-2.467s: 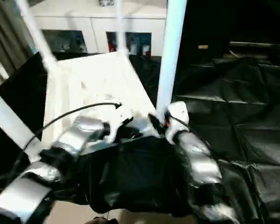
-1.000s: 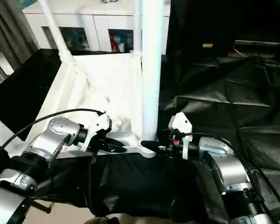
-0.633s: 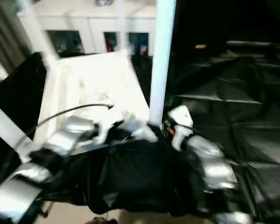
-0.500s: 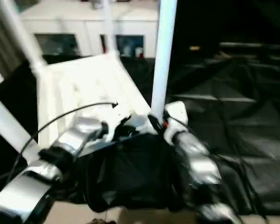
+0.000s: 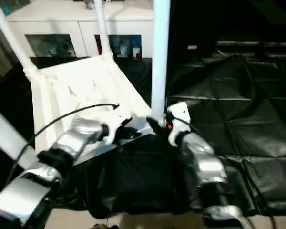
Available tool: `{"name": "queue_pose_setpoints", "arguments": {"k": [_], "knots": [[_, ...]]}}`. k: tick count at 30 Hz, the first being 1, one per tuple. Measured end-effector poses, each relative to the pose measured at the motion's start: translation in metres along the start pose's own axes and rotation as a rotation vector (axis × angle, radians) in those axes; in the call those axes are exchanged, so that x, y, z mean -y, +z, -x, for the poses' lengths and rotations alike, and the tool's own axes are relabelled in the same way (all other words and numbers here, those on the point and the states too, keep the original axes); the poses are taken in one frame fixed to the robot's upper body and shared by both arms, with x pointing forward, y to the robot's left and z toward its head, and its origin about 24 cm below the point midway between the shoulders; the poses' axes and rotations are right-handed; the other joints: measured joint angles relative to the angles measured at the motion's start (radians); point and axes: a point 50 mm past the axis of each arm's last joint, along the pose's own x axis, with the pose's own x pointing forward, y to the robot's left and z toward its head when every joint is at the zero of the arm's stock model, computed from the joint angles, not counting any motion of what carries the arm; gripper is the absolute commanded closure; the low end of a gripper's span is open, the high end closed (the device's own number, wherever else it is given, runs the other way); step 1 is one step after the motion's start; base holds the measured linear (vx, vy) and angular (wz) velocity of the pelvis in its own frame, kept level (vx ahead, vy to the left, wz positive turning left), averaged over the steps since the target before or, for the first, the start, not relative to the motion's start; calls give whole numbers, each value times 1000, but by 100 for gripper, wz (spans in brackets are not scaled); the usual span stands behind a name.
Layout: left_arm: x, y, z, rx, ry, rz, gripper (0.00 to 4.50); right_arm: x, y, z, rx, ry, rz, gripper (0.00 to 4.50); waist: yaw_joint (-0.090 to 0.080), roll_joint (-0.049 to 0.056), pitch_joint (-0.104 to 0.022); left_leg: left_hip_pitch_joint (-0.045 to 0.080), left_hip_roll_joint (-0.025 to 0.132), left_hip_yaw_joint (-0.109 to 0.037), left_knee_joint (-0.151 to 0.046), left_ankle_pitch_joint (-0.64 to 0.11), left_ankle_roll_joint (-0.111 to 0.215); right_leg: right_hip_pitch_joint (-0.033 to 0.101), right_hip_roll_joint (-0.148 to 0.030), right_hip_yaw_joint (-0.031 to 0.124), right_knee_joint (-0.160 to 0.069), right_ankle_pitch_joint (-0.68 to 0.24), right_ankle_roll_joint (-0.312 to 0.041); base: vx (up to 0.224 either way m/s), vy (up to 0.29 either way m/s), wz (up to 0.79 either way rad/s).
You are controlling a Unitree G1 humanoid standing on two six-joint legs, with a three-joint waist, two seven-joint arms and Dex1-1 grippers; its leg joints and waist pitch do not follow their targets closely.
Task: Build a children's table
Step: Rotate leg to tighten
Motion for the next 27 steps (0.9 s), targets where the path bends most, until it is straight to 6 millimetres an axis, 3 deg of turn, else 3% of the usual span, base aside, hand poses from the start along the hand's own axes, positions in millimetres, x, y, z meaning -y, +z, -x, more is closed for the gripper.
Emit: {"name": "queue_pose_setpoints", "arguments": {"k": [5, 9, 12, 19, 27], "knots": [[7, -5, 15, -3, -147, -38, 450, -3, -1, 12, -55, 165, 41, 144, 31, 0, 0, -1, 3, 5, 1, 0, 0, -3, 0, 1, 9, 2, -1, 21, -7, 3], [11, -6, 25, -9, -219, -51, 450, -9, 0, 21, -66, 277, 66, 144, 53, 0, 0, -11, 3, 7, 3, 0, 2, -14, -1, 0, 16, -3, -4, 0, 0, 0], [12, -8, 29, -14, -244, -50, 450, -11, 1, 24, -76, 324, 78, 144, 57, 0, -1, -17, 6, 6, 6, 2, 6, -19, -1, -3, 18, -3, -4, 0, 0, 0], [13, -8, 31, -22, -264, -48, 450, -12, 1, 27, -90, 367, 77, 183, 57, 0, 0, -18, 6, 6, 11, 0, 1, -16, -1, -1, 19, -3, -4, 0, 0, 0], [15, -7, 27, -22, -260, -44, 450, -13, -2, 29, -93, 352, 52, 193, 57, 0, -1, -18, 6, 6, 13, 0, 1, -15, -1, 0, 21, -3, -4, 0, 0, 0]]}}
